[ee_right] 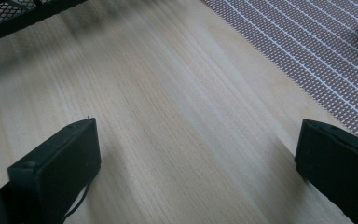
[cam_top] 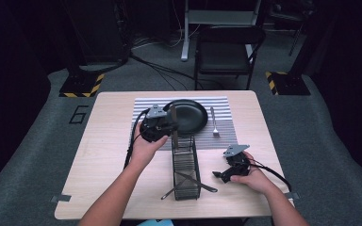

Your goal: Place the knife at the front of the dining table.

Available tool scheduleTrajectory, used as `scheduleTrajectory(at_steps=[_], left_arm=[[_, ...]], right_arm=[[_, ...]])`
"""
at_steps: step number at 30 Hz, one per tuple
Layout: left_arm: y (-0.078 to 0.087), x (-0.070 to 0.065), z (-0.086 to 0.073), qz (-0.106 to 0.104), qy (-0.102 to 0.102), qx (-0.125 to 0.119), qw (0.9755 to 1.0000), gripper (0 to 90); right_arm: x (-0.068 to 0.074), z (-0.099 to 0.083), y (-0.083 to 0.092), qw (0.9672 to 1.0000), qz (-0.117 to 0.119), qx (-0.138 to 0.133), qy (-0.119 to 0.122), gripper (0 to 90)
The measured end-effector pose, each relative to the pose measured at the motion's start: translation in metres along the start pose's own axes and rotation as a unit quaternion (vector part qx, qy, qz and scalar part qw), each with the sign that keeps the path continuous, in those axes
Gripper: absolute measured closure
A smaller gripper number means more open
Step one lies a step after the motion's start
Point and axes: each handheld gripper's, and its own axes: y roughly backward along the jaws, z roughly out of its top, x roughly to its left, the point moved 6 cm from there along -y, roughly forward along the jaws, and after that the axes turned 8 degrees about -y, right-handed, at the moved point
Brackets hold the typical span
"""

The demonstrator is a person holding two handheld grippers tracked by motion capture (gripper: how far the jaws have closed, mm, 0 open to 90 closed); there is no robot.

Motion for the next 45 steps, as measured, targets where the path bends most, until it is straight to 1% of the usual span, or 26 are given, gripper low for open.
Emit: scheduleTrajectory(at_steps=[3, 8, 13, 15, 23, 24, 27, 28, 31, 35, 39, 40, 41, 42, 45], left_arm=[[0.004, 0.0, 0.006, -0.001, -0.002, 0.0, 1.0, 82.2], [0.012, -0.001, 0.018, 0.0, 0.0, -0.003, 1.0, 82.2], [0.022, -0.002, 0.029, 0.007, -0.011, -0.006, 0.9999, 82.2], [0.026, -0.003, 0.033, 0.008, -0.012, -0.009, 0.9999, 82.2], [0.049, -0.004, 0.05, 0.019, -0.024, -0.02, 0.9993, 82.3], [0.053, -0.004, 0.053, 0.019, -0.022, -0.026, 0.9993, 82.3], [0.063, -0.002, 0.058, 0.018, -0.023, -0.03, 0.9991, 82.3], [0.066, 0.0, 0.06, 0.022, -0.023, -0.033, 0.999, 82.3], [0.074, 0.003, 0.06, 0.027, -0.02, -0.035, 0.9988, 82.4], [0.081, 0.009, 0.057, 0.034, -0.015, -0.035, 0.9987, 82.5], [0.09, 0.019, 0.049, 0.043, -0.006, -0.033, 0.9985, 82.6], [0.092, 0.021, 0.047, 0.044, -0.005, -0.029, 0.9986, 82.6], [0.093, 0.023, 0.044, 0.047, -0.001, -0.028, 0.9985, 82.6], [0.095, 0.026, 0.041, 0.051, -0.003, -0.024, 0.9984, 82.6], [0.096, 0.034, 0.031, 0.063, 0.006, -0.017, 0.9979, 82.6]], right_arm=[[0.0, 0.0, 0.0, 1.0, 0.0, 0.0, 0.0, 0.0], [0.0, 0.0, 0.0, 1.0, 0.0, 0.0, 0.001, 0.0], [0.0, 0.0, 0.0, 1.0, 0.0, 0.0, 0.001, 0.0], [0.0, 0.0, 0.0, 1.0, 0.0, 0.0, 0.001, 0.0], [0.0, 0.0, 0.0, 1.0, 0.0, 0.0, 0.001, 0.0], [0.0, 0.0, 0.0, 1.0, 0.0, 0.0, 0.001, 0.0], [0.0, 0.0, 0.0, 1.0, 0.0, -0.001, 0.001, 0.0], [0.0, 0.0, 0.0, 1.0, 0.0, -0.001, 0.001, 0.0], [0.0, 0.0, 0.0, 1.0, 0.0, -0.001, 0.001, 0.0], [0.0, 0.0, 0.0, 1.0, 0.0, 0.0, 0.001, 0.0], [0.0, 0.0, 0.0, 1.0, 0.0, -0.001, 0.0, 0.0], [0.0, 0.0, 0.0, 1.0, -0.001, -0.001, 0.0, 0.0], [0.0, 0.0, 0.0, 1.0, 0.0, 0.0, 0.001, 0.0], [0.0, 0.0, 0.0, 1.0, 0.0, 0.0, 0.001, 0.0], [0.0, 0.0, 0.0, 1.0, -0.001, 0.0, 0.001, 0.0]])
